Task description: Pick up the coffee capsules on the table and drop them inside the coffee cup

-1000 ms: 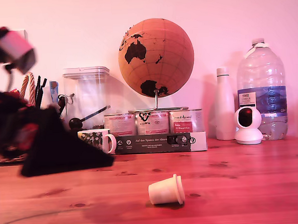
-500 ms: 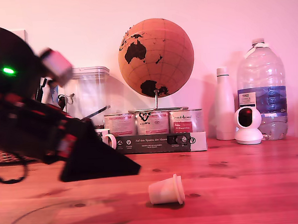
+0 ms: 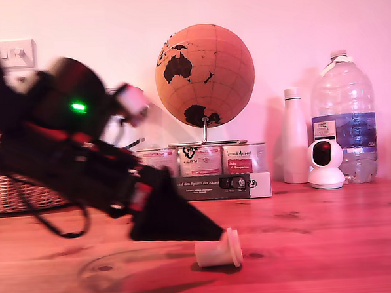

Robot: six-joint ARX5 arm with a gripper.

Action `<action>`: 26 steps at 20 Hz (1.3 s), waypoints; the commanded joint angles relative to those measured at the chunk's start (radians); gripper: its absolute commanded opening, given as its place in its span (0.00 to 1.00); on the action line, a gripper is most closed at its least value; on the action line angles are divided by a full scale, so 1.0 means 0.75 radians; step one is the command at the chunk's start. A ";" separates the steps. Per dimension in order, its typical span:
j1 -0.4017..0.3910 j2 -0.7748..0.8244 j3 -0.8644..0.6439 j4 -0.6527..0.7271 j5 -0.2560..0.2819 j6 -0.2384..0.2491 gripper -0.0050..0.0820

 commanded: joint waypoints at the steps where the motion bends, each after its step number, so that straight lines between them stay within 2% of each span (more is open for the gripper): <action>1: -0.017 0.053 0.036 -0.038 0.015 0.022 0.79; 3: -0.033 0.094 0.093 -0.111 0.015 0.031 0.77; 5: -0.043 0.126 0.138 -0.173 0.014 0.031 0.70; 7: -0.052 0.138 0.160 -0.217 0.014 0.032 0.55; 9: -0.053 0.138 0.161 -0.229 0.014 0.050 0.36; 10: -0.053 0.138 0.161 -0.237 0.014 0.057 0.32; 15: -0.052 0.135 0.163 -0.329 0.014 0.074 0.23; 20: -0.053 0.064 0.163 -0.369 0.014 0.071 0.22; 26: -0.051 -0.200 0.163 -0.508 -0.091 0.065 0.22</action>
